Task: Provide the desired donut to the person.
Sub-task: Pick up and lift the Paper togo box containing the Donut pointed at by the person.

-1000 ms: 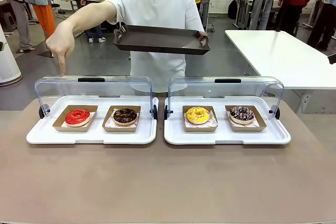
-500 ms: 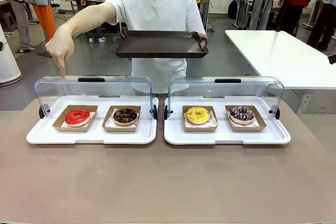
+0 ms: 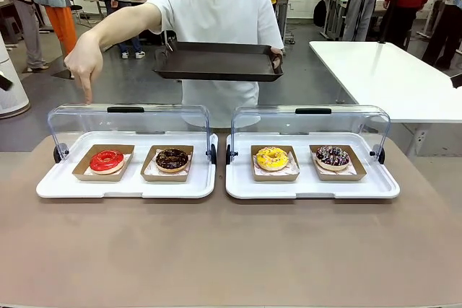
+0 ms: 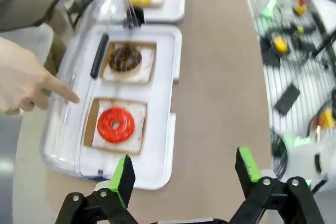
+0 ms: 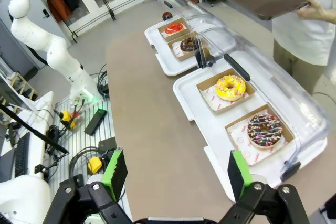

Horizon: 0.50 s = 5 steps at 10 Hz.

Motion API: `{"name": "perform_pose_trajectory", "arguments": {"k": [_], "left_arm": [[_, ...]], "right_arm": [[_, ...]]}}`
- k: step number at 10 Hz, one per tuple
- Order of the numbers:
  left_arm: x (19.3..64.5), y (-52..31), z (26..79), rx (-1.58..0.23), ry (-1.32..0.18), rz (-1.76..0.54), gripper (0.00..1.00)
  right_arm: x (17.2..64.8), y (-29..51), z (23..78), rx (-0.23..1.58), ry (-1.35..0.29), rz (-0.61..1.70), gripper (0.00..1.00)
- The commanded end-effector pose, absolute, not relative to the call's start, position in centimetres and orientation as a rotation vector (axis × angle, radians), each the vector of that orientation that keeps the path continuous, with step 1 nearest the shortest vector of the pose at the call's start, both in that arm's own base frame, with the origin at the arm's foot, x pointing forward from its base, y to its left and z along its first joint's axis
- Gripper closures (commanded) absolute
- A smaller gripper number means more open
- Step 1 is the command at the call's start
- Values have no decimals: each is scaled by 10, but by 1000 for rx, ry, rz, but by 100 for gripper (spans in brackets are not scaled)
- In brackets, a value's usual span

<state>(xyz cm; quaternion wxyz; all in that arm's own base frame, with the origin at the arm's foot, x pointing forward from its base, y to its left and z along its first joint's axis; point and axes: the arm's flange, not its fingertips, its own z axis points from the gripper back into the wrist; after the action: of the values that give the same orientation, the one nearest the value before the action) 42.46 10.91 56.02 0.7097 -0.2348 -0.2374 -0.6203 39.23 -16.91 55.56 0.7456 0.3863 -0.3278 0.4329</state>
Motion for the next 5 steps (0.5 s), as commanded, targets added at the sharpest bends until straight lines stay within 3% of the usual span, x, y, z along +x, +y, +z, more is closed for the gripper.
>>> {"name": "perform_pose_trajectory", "arguments": {"k": [1,5], "left_arm": [[429,70,524,-280,-325,-1485,0],[455,15,449,-99,-139,-1589,0]], "right_arm": [[393,-169,556,850,-720,939,0],[393,-169,556,850,-720,939,0]]}}
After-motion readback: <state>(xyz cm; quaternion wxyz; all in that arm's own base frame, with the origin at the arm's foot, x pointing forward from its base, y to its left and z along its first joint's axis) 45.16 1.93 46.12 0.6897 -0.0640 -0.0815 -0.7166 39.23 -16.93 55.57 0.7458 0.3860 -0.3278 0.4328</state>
